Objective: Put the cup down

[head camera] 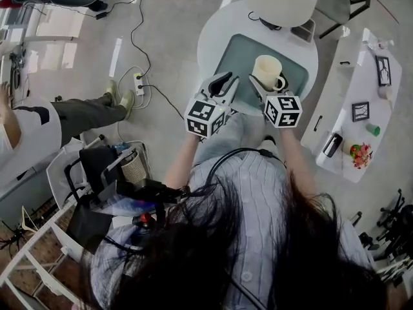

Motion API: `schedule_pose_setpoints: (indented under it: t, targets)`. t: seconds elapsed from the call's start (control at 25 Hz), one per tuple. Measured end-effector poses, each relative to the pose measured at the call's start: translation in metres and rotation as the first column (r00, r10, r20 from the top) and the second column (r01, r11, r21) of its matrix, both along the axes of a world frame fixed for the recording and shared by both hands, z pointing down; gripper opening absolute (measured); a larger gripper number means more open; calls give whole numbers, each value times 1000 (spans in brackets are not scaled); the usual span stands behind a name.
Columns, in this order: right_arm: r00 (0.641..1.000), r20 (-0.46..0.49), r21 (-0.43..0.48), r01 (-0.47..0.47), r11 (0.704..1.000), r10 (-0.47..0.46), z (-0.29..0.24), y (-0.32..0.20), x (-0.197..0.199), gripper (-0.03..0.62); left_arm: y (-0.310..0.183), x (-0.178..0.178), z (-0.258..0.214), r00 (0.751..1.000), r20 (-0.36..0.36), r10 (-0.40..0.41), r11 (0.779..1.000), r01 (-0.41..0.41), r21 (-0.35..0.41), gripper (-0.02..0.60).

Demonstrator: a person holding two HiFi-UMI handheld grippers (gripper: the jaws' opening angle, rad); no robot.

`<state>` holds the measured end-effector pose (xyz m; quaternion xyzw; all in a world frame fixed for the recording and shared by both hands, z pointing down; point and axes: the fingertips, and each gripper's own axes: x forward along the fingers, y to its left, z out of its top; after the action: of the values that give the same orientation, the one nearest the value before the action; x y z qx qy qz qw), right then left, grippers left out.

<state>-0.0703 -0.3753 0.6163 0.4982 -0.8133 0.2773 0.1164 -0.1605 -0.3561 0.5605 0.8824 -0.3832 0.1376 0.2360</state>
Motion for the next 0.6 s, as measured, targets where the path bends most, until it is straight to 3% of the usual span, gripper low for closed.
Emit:
schedule_pose_setpoints:
  t: [0.6]
  targets:
    - [997, -70, -88, 14, 996, -20, 58, -32, -21, 402, -11, -10, 23, 1000, 13, -15, 999, 16, -44, 94]
